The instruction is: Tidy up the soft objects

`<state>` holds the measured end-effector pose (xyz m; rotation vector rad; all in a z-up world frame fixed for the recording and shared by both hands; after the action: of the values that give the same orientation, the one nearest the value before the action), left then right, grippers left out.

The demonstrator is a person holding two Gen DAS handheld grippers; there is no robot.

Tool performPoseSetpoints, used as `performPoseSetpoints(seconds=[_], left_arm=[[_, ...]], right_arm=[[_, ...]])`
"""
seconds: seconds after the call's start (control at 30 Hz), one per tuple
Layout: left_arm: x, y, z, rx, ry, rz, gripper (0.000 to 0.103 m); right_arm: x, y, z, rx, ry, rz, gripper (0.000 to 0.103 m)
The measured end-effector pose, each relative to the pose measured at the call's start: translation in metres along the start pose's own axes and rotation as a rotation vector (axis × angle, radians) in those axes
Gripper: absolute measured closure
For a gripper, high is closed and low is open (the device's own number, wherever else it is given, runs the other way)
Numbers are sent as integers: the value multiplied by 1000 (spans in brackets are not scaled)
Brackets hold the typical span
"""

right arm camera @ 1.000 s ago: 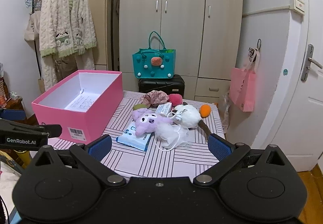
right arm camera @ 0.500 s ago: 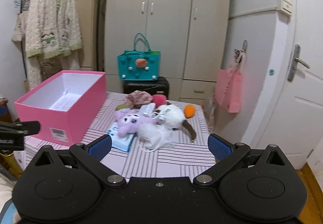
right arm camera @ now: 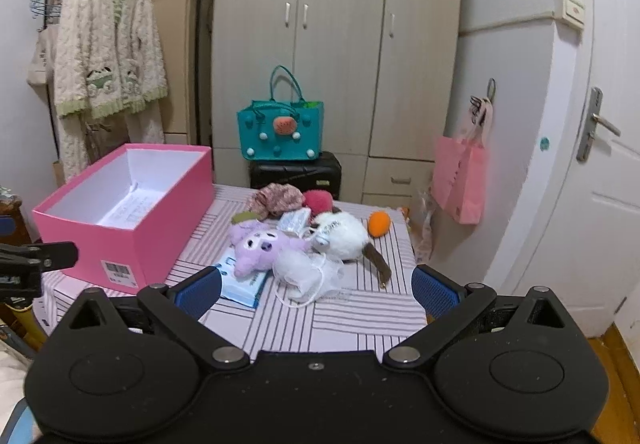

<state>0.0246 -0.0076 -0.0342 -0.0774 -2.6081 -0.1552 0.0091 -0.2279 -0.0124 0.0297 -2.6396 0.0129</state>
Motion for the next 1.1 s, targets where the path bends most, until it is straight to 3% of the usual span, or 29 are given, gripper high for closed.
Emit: performPoseSetpoints(seconds=[0.6, 0.83, 1.1], left_arm=[[12, 21, -23, 5, -74, -44, 0], [-1, 15, -33, -6, -93, 42, 0], [-39, -9, -39, -53, -93, 143, 0]], right_arm=[[6, 4, -18, 16, -6, -88, 0], [-10, 0, -22, 72, -32, -159, 0], [-60, -16, -10, 43, -35, -269, 0]])
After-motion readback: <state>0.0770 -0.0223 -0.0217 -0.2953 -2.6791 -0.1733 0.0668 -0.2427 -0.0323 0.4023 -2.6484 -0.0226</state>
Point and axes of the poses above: each gripper's, at about its wrist camera, not at the fingertips, and x roughly against the way its jaws point, y to its left, z to its underside, the point moved 5 cm from there along -x, roughly the way its jaws point, and after that the axes turned 5 degrees about -x, right-handed, at the moved point
